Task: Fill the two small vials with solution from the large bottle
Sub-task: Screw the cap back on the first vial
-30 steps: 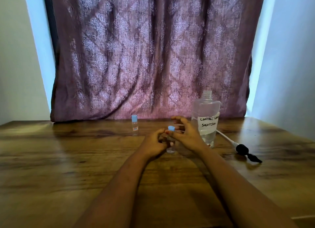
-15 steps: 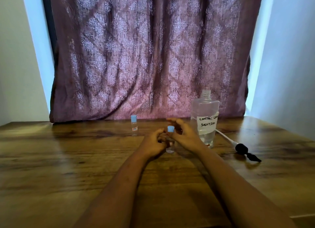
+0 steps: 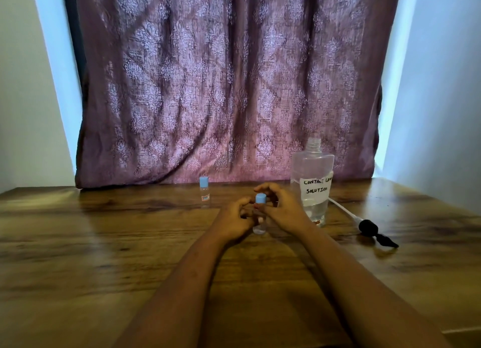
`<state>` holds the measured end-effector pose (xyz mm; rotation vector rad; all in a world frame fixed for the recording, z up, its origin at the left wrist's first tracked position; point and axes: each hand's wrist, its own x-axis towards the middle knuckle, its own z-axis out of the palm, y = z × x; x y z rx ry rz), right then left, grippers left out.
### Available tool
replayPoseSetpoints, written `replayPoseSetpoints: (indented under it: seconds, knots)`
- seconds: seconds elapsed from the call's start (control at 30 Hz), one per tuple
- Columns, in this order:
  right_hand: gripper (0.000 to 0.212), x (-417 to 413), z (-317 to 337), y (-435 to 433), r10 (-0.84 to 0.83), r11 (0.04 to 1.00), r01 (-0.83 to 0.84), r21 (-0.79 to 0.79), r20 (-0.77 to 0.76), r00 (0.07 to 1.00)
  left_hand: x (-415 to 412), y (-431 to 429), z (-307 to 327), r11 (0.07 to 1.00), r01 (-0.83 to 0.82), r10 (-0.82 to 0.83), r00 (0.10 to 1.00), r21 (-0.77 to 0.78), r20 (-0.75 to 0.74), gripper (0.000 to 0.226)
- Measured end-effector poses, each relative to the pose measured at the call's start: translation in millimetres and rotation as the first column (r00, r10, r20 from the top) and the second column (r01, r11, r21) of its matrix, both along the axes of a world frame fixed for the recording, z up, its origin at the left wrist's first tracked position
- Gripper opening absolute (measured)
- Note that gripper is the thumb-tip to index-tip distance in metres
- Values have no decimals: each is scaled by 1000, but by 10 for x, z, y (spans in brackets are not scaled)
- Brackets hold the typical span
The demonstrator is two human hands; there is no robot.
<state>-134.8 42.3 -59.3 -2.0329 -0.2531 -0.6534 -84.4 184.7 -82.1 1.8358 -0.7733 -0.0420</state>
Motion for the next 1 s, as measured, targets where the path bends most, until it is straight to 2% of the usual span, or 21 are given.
replayPoseSetpoints:
  seconds: [0.2,0.4,0.47,0.63,0.73,0.83,1.0]
  knots:
    - [29,7,-19,17,-46,999,46,-27,36,998,-32,11,26,1000,0,1,999,19,-45,30]
    - [24,14,-20,29,-61,995,59,83,24,998,-177,29,116,997,-30,32,999,70,-30,32]
    - [25,31,-37,53,-80,991,78,106,15,997,-204,14,123,991,-67,67,998,113,1,31]
    - [24,52,-59,106,-207,978,205,38,60,976,-144,-10,76,964,-179,155,979,197,132,24]
    - [20,46,-84,162,-255,967,252,40,80,964,-140,-14,77,957,-214,180,967,198,178,41]
    - [19,31,-93,179,-206,976,204,73,33,978,-153,-8,65,951,-254,213,951,176,223,50]
    - [32,-44,-134,221,-5,974,39,225,-151,988,-113,34,56,925,-342,290,918,167,271,44]
